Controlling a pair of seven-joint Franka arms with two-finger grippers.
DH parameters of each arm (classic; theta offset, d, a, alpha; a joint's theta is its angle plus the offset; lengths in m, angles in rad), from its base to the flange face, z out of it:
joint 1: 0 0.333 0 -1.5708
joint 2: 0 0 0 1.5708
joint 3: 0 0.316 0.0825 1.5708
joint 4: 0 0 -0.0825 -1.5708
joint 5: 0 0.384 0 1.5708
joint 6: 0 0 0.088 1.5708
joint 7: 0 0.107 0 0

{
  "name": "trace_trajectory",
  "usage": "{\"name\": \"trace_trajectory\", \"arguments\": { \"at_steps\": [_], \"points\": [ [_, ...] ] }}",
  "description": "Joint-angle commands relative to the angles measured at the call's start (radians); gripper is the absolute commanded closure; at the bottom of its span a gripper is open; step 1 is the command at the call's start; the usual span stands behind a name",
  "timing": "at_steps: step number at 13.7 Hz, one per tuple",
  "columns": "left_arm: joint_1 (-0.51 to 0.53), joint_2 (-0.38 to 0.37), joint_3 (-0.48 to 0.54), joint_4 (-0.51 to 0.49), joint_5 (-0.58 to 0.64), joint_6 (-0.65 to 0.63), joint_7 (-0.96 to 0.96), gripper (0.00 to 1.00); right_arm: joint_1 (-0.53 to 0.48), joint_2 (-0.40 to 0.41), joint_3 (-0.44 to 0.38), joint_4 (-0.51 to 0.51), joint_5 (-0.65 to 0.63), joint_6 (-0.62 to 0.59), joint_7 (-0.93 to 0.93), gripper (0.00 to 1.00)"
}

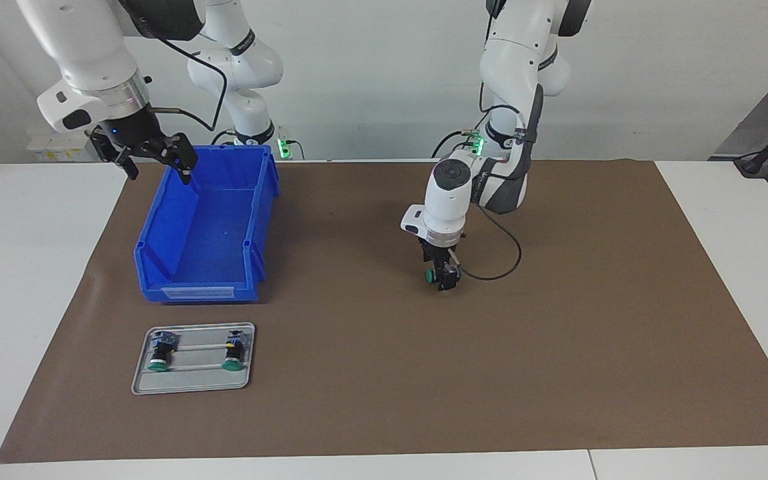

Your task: Place and press button with both arms

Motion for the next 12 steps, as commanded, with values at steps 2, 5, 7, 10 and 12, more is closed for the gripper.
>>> {"name": "trace_trajectory", "arguments": {
  "at_steps": [2,5,7,10,12],
  "points": [
    [-0.037,0.002,0.013,-0.054,0.019,0.037,-0.019,0.42,-0.016,-0.026,0.001,-0.031,0.003,0.027,-0.058,0.0],
    [-0.029,0.004,0.012,-0.04,0.071,0.041,-0.018,0.78,-0.025,-0.003,-0.006,0.03,0.008,-0.043,-0.098,0.0],
    [-0.021,0.016,0.013,-0.013,0.076,0.041,-0.015,0.86,-0.033,-0.003,-0.011,0.027,0.023,-0.039,-0.09,0.0],
    [-0.009,0.027,0.013,0.064,0.076,0.026,-0.012,0.87,-0.036,-0.049,-0.011,-0.083,0.006,0.065,-0.085,0.0],
    [0.006,0.044,0.013,0.107,0.076,-0.009,-0.009,0.87,-0.032,-0.045,-0.008,-0.076,0.006,0.061,-0.087,0.0]
  ]
}}
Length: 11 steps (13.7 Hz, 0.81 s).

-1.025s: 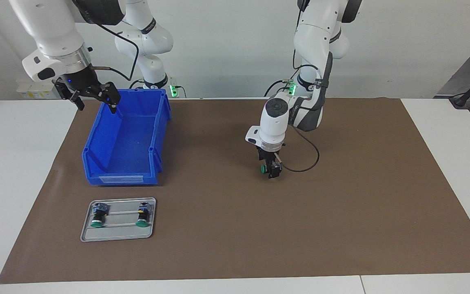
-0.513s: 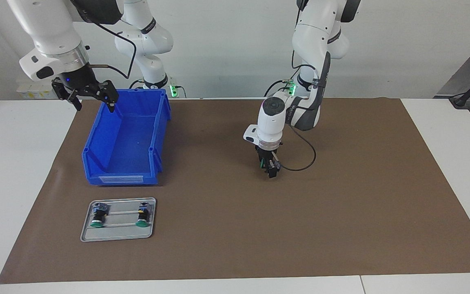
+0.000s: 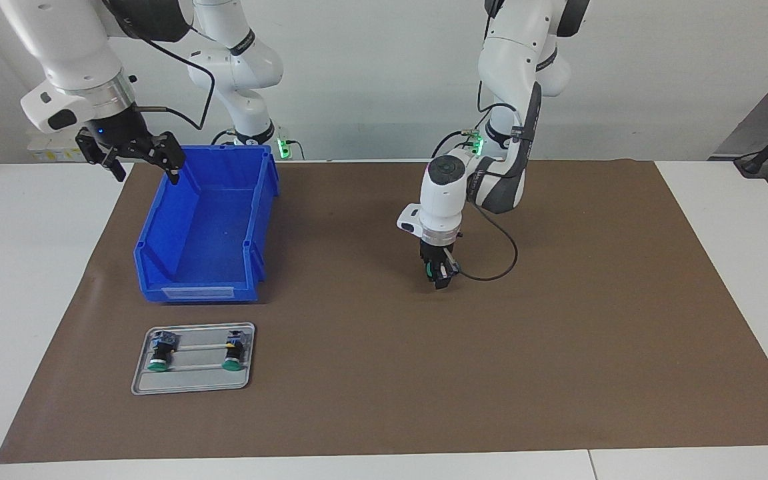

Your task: Place and press button with both arms

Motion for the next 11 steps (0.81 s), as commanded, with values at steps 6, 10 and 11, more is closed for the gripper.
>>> {"name": "trace_trajectory", "arguments": {
  "at_steps": [6,10,11],
  "points": [
    [0.049,0.036,0.002,0.079,0.024,-0.083,0.047,0.86,-0.018,-0.014,0.004,0.025,0.079,-0.06,-0.02,0.0],
    [0.089,0.049,-0.003,0.087,-0.068,-0.063,0.054,0.87,0.001,-0.011,0.004,0.025,0.018,-0.062,-0.025,0.0],
    [0.1,0.049,-0.004,0.088,-0.093,-0.063,0.065,0.87,0.004,-0.012,0.009,0.022,-0.013,-0.059,-0.028,0.0]
  ]
}}
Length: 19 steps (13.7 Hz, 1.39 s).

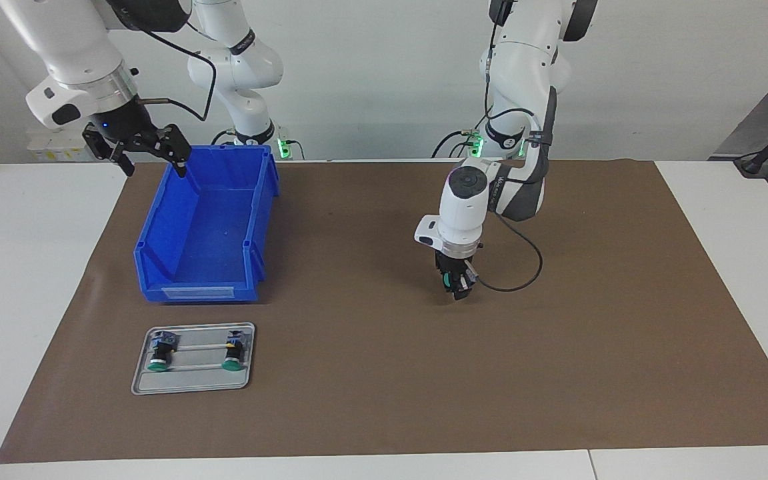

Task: Place and press button with both arms
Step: 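Lower the left gripper down around the green button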

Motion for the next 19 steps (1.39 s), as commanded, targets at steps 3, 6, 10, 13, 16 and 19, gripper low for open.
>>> {"name": "trace_trajectory", "arguments": {
  "at_steps": [3,6,10,13,16,19],
  "points": [
    [0.04,0.017,-0.01,0.042,-0.248,-0.002,0.148,0.87,0.003,-0.002,0.01,0.001,-0.044,0.002,-0.027,0.0],
    [0.06,0.005,-0.011,0.056,-0.348,-0.002,0.198,0.87,0.003,-0.003,0.011,0.0,-0.044,0.002,-0.027,0.0],
    [0.066,-0.009,-0.014,0.04,-0.451,0.025,0.282,0.87,0.003,-0.003,0.011,-0.003,-0.044,0.002,-0.027,0.0],
    [0.068,-0.018,-0.013,0.015,-0.626,0.033,0.436,0.87,0.003,-0.005,0.011,-0.003,-0.044,0.0,-0.027,0.0],
    [0.094,-0.033,-0.013,-0.017,-0.836,0.033,0.634,0.88,0.003,-0.005,0.011,-0.003,-0.044,-0.003,-0.025,0.0],
    [0.105,-0.059,-0.011,-0.085,-1.054,0.056,0.863,0.88,0.003,-0.005,0.011,-0.003,-0.044,0.0,-0.025,0.0]
  ]
}}
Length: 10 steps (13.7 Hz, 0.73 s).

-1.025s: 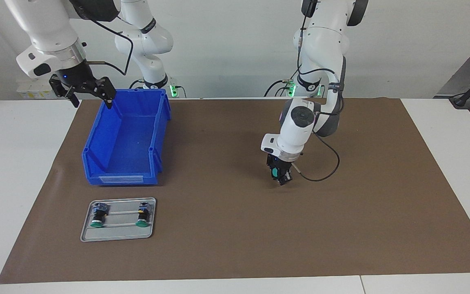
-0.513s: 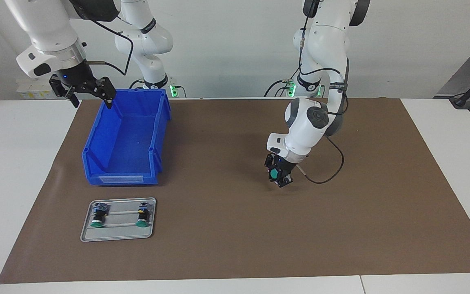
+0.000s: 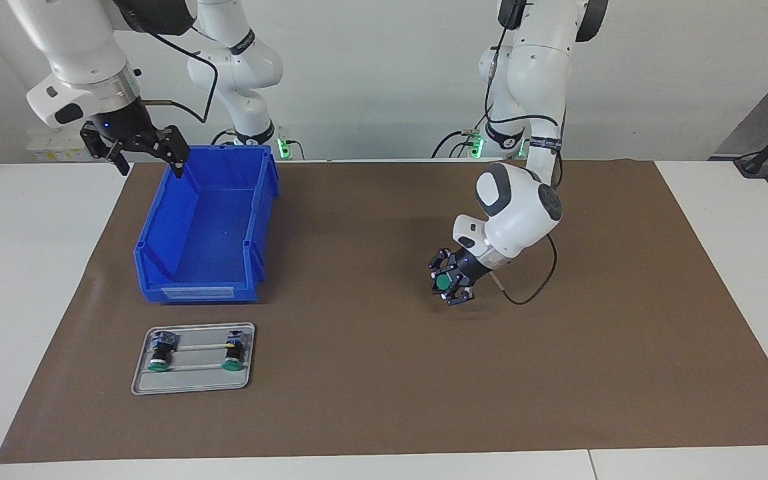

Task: Place and press button with both arms
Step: 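Lower the left gripper down around the green button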

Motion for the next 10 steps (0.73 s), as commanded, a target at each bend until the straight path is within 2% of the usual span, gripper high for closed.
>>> {"name": "trace_trajectory", "arguments": {
  "at_steps": [1,7,10],
  "points": [
    [0.015,-0.053,-0.011,-0.086,-0.153,0.039,0.175,0.88,-0.005,-0.005,0.005,-0.005,-0.01,0.0,-0.025,0.0],
    [0.027,-0.071,-0.014,-0.123,-0.286,0.023,0.326,0.94,-0.005,-0.006,0.005,-0.005,-0.01,0.0,-0.025,0.0],
    [0.054,-0.091,-0.014,-0.133,-0.309,-0.079,0.347,0.94,-0.005,-0.006,0.005,-0.005,-0.01,-0.001,-0.025,0.0]
  ]
}}
